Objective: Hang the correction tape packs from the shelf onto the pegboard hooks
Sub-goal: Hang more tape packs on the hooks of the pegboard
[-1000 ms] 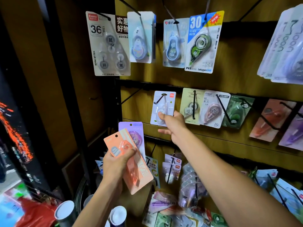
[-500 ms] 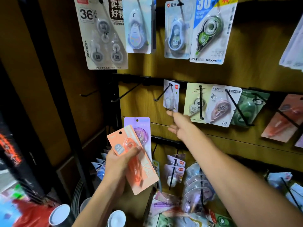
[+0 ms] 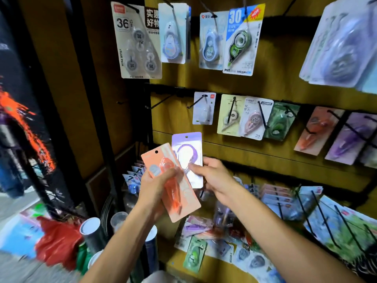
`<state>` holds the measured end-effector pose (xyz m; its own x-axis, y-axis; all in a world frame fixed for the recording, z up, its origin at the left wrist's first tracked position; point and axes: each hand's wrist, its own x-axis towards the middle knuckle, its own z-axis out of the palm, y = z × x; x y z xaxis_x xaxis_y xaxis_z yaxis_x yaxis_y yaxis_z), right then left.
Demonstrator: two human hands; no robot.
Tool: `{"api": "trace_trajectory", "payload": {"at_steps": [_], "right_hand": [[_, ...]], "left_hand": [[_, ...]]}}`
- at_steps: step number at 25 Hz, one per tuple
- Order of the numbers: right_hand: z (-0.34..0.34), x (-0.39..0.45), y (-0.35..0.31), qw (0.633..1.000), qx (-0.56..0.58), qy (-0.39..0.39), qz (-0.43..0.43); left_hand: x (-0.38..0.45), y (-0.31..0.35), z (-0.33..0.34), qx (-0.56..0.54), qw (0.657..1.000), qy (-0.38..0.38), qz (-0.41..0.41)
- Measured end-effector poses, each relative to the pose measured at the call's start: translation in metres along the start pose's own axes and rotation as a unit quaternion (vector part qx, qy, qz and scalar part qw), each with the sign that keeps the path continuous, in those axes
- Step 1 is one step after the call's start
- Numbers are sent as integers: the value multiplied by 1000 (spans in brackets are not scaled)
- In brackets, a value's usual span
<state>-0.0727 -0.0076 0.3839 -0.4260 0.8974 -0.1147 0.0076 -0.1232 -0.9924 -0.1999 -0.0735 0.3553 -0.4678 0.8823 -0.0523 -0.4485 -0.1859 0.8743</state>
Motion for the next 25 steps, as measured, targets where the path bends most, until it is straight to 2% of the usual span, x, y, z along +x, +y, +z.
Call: {"api": "trace_trajectory", "payload": {"at_steps": [3,7,11,14,20,25], "right_hand": [[-14,-17,0,999,3,43,-14],[-32,-36,-3,997,12,73,-34],[-52,-53,-6,993,34,95,-64],[-68,-65,-5,993,12,86,-76],[-92,-82,2,993,-71,53,-75],[-128,-102,0,993,-54,78,-66]], "left_hand": [[-10,4,-4,-7,999,39,-14],[-16,4,-1,-43,997,45,-40],[-18,2,5,-56,991,62,-106],[-23,-4,13,-24,990,18,-135],[-43,-21,66,-4,990,-105,-98],[-48,-46,101,41,988,-127,-77]]}}
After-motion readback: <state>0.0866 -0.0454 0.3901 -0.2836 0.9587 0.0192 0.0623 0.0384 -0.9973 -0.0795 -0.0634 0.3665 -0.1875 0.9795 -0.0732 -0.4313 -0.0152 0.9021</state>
